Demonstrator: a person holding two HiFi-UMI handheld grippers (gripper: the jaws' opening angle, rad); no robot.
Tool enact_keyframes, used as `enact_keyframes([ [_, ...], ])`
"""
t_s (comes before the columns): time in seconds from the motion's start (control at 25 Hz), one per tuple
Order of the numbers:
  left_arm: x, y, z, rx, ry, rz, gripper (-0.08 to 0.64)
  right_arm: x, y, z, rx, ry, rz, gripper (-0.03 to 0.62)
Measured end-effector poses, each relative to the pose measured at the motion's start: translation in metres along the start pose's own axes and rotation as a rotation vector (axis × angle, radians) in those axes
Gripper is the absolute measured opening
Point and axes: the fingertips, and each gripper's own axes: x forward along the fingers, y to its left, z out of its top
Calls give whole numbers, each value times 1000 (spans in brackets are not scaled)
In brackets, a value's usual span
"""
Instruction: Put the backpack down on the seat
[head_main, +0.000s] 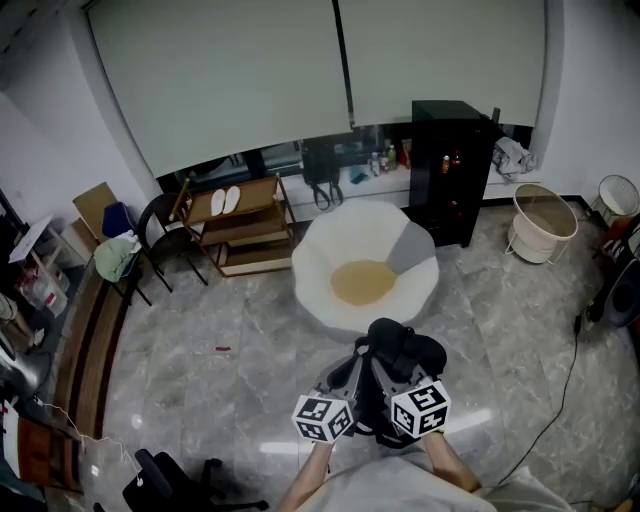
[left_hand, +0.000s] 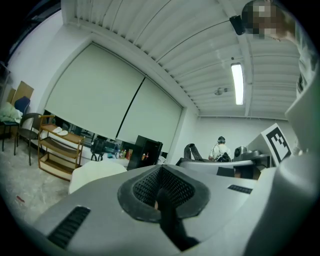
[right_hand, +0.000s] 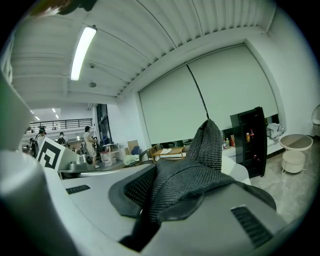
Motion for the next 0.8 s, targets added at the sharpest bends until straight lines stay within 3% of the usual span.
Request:
enact_keyframes([
  [0.4, 100, 34, 29, 12, -28, 58, 31, 62, -85, 38, -5, 6, 52, 46],
  [0.8, 155, 52, 17, -2, 14, 89, 31, 88, -145, 29, 20, 53, 50, 46],
])
